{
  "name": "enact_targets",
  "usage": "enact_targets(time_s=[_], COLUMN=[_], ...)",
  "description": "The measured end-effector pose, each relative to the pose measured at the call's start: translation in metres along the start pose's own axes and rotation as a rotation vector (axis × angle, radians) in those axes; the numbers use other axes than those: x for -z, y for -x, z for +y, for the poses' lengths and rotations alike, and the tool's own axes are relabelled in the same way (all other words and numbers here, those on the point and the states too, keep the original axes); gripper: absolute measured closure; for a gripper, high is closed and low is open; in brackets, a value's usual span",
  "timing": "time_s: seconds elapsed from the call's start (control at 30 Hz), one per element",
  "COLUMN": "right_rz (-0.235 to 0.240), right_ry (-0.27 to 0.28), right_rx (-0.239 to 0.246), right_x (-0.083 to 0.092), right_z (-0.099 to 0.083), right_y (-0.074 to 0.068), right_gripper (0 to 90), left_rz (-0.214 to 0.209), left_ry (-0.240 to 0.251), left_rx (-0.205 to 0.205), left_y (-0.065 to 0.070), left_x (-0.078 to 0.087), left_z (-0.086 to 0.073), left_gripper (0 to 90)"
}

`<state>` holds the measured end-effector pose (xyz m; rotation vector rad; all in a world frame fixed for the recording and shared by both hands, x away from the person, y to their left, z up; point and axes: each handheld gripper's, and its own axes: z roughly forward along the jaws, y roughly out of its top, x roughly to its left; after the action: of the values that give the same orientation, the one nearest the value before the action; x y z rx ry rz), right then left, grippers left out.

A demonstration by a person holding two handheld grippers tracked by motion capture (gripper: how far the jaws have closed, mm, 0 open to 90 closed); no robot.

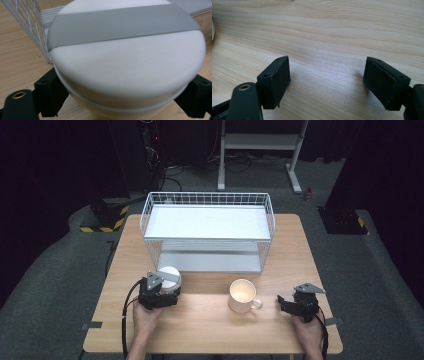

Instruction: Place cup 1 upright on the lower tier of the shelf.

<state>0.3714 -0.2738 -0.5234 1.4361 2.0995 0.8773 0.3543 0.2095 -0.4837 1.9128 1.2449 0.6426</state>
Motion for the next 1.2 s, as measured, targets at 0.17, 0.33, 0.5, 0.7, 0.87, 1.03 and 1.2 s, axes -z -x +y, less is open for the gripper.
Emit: enact_targets(time_s=[0.17,0.33,0.5,0.7,0.87,1.03,1.2], right_rz=[0.0,0.0,0.0,0.0,0.0,0.0,0.0], right_ry=[0.0,0.0,0.0,0.0,0.0,0.0,0.0], right_rx=[0.0,0.0,0.0,0.0,0.0,0.0,0.0], right_x=[0.0,0.0,0.0,0.0,0.0,0.0,0.0], right_z=[0.0,0.0,0.0,0.0,0.0,0.0,0.0], right_y=[0.0,0.0,0.0,0.0,0.0,0.0,0.0], right_gripper=[21.5,21.5,21.5,21.5,21.5,21.5,21.5], left_rz=[0.007,0.007,0.008,0.012,0.012,0.012,0.008], left_ry=[0.003,-0.002,0.003,0.018,0.023,0.036,0.046], left_rx=[-0.005,-0.016,-0.024,-0.009,-0.006,-0.009,-0.003], left_y=[0.0015,0.0023,0.0031,0.0028,0.0027,0.0022,0.0015], left_x=[-0.0008,-0.0007,-0.0014,-0.0015,-0.002,-0.002,-0.0002], left_z=[0.0003,0.0009,0.0001,-0.002,-0.0024,-0.0045,-0.0082], left_gripper=[12.8,13.5,18.5,18.6,18.9,18.9,19.0])
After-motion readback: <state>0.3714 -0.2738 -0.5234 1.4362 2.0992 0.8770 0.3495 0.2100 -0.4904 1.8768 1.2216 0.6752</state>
